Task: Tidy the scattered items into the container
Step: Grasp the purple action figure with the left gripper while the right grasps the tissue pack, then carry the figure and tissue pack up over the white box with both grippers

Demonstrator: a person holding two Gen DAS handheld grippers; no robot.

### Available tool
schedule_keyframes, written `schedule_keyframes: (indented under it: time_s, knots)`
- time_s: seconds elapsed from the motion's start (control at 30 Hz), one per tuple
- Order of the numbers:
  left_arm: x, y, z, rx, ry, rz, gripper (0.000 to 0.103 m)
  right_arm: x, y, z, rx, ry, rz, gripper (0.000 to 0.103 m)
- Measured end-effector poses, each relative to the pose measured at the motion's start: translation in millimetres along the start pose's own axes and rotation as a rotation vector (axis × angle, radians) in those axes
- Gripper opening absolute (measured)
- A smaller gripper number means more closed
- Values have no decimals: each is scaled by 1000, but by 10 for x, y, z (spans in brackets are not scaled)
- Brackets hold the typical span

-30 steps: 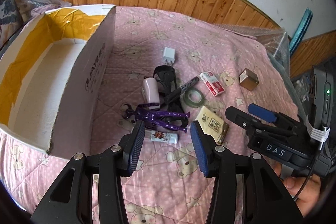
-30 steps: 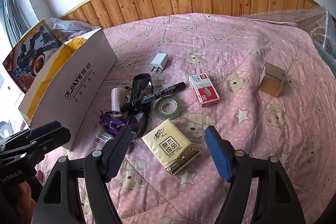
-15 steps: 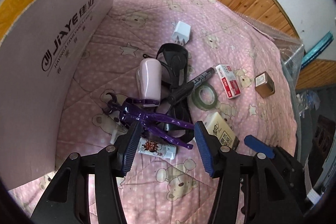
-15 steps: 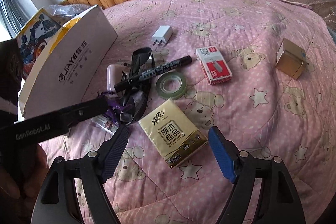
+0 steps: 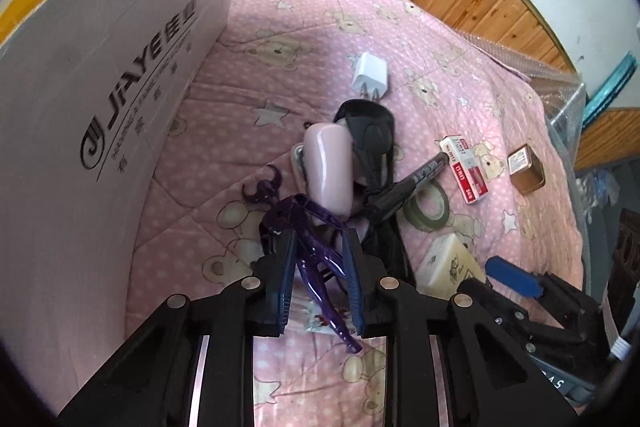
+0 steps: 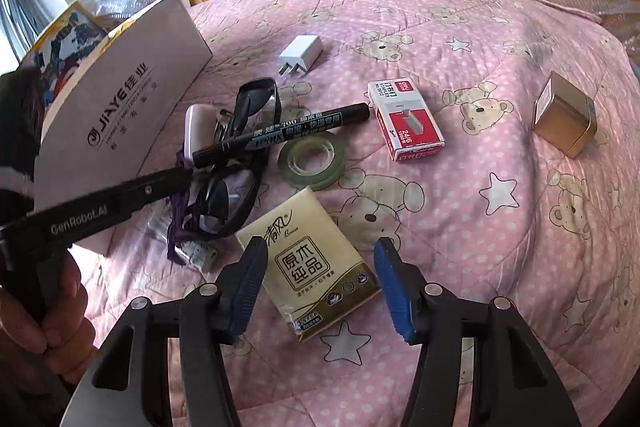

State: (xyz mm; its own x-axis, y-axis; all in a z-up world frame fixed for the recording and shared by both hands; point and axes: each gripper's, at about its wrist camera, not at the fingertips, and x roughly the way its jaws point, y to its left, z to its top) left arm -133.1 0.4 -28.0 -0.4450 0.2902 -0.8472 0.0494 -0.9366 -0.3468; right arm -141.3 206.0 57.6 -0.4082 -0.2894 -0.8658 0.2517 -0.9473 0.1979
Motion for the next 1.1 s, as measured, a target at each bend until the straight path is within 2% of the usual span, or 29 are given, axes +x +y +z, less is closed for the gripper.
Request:
schedule_keyframes:
  time_s: [0.03, 0.07, 0.1, 0.17, 0.2, 0.27, 0.3, 0.37, 0.4, 0.43, 0.67, 0.87, 1.1]
  knots:
    - [15, 33, -2, -15, 6, -1, 28, 8, 12, 4, -3, -2, 3, 65]
    - [36, 55, -8, -30, 16, -1, 40, 18, 34, 4, -10, -2, -5, 78]
    - [53, 70, -12, -40, 19, -6, 43, 41, 57, 5, -22, 2, -17, 82]
    - [74, 45, -4, -34, 10, -5, 51, 104, 112, -1, -48, 19, -29, 82]
    - [94, 22, 8, -25, 9, 8, 51, 162, 125, 4, -61, 32, -31, 82]
    - [132, 6, 33, -21, 17, 49, 51, 264, 158, -25, -86, 62, -33, 80]
    - [134, 14, 33, -24, 15, 47, 51, 283, 182, -39, -101, 66, -46, 78]
    - [126, 50, 12, -15, 6, 42, 50, 263, 221, -33, -126, 62, -62, 62]
    - [126, 73, -2, -4, 3, 48, 47, 247, 221, -23, -121, 63, -50, 57]
    - [115, 83, -24, 13, -5, 67, 36, 230, 218, -16, -113, 63, -39, 55]
    - [-8, 128, -127, 22, -38, 57, 33, 126, 231, 11, -79, 56, 35, 53]
    - [-226, 3, -164, 48, -81, 35, 33, 48, 127, 26, -1, 35, 103, 54]
    - [-475, -171, -227, 90, -93, 49, 33, -98, 218, 23, -16, 4, 115, 54]
